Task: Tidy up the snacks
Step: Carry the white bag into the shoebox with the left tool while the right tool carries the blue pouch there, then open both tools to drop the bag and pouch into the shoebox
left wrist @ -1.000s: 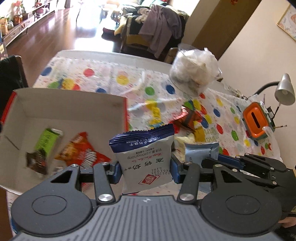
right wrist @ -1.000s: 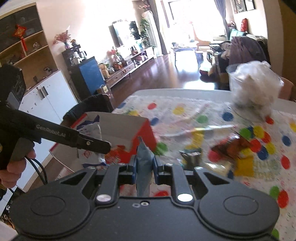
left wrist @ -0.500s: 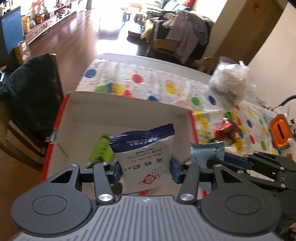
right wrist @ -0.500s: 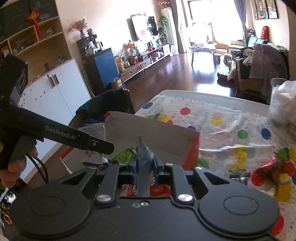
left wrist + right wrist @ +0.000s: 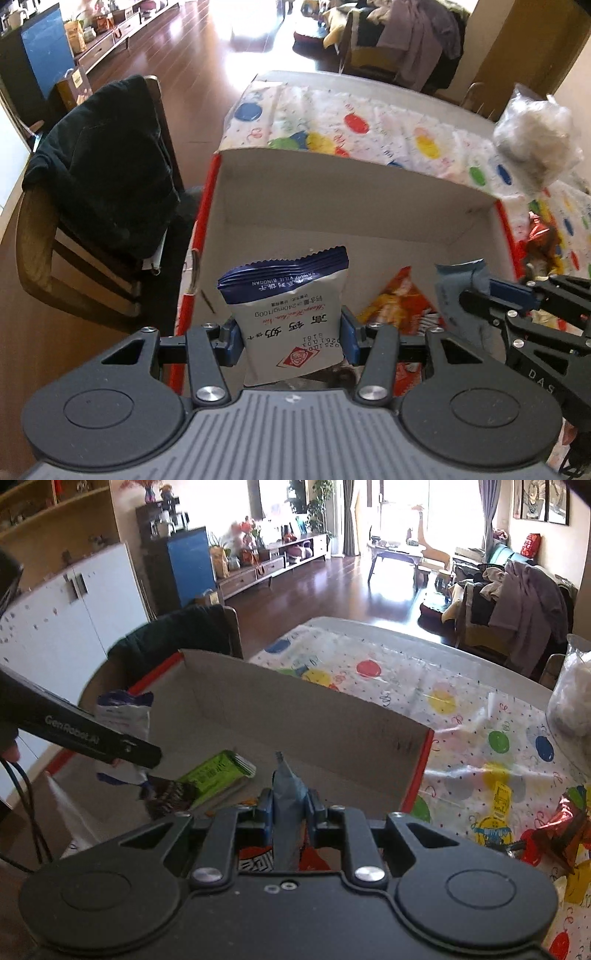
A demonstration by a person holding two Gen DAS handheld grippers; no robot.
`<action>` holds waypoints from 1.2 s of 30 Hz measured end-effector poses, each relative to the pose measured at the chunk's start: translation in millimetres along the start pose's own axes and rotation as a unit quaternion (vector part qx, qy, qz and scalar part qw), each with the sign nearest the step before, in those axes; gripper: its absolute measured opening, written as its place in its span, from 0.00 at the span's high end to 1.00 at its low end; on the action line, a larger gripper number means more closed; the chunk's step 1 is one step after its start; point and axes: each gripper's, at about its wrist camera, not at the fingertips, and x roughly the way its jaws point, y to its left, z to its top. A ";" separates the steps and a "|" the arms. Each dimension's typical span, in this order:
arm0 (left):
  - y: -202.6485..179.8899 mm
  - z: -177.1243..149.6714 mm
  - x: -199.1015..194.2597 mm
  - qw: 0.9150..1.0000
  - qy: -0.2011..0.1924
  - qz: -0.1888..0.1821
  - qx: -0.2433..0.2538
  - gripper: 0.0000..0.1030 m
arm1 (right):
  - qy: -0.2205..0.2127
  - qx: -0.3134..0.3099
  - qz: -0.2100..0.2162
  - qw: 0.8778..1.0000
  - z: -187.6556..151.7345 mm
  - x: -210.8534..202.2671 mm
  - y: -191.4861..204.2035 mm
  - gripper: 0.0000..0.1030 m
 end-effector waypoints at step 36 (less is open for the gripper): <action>-21.9 -19.3 -31.2 0.997 -0.045 -0.031 0.044 0.38 | -0.033 0.043 0.044 0.998 -1.8 -45.0 10.4 0.69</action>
